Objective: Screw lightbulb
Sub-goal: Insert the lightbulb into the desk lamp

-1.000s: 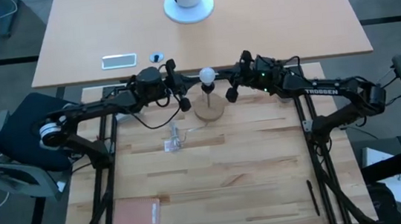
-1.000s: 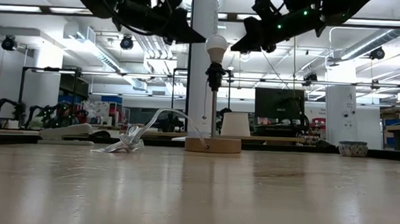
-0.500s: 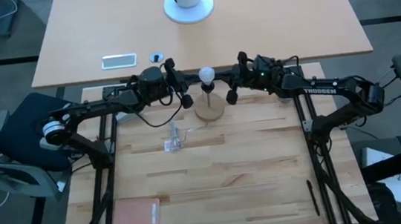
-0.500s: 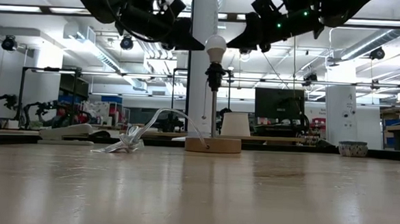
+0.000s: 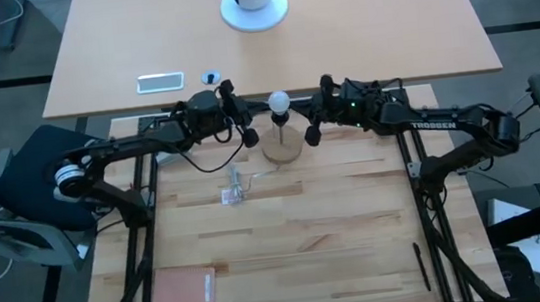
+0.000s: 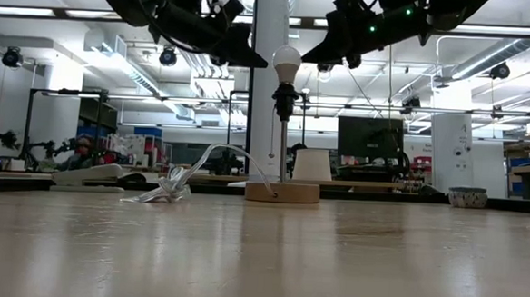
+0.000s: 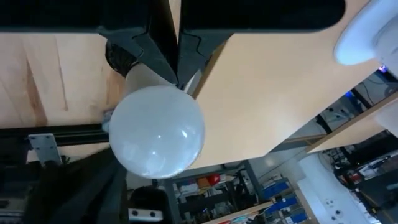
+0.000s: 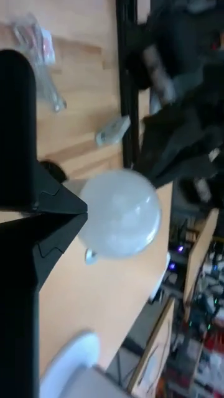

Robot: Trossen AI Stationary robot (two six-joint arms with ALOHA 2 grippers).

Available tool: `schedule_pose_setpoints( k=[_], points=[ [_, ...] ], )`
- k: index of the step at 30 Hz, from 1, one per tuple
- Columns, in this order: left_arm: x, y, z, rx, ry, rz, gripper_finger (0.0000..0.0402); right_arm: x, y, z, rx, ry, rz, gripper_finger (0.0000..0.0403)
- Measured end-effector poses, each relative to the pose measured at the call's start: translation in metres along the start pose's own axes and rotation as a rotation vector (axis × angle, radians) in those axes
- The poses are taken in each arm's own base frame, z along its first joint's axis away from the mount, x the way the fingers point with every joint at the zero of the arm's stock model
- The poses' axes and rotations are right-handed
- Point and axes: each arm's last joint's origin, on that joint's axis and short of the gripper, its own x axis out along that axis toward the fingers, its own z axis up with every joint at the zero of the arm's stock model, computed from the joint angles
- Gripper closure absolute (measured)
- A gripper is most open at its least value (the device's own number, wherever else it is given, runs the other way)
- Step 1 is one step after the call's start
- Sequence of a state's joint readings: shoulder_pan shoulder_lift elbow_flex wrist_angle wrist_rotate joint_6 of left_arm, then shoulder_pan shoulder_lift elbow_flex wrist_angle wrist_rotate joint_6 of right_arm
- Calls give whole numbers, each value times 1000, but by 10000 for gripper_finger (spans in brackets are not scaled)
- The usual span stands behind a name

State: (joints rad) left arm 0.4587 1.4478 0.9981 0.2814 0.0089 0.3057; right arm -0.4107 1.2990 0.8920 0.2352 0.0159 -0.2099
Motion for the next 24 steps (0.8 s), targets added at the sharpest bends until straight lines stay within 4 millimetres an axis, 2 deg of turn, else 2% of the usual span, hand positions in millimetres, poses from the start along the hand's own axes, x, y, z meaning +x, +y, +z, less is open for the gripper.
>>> schedule_pose_setpoints(
  k=[6,24],
  points=[
    [-4,-5,4,7,-53,-162,401,0,-7,1,-25,-2,-78,403],
    [5,-1,1,1,-63,-45,401,3,-1,3,-3,-53,12,403]
  ],
)
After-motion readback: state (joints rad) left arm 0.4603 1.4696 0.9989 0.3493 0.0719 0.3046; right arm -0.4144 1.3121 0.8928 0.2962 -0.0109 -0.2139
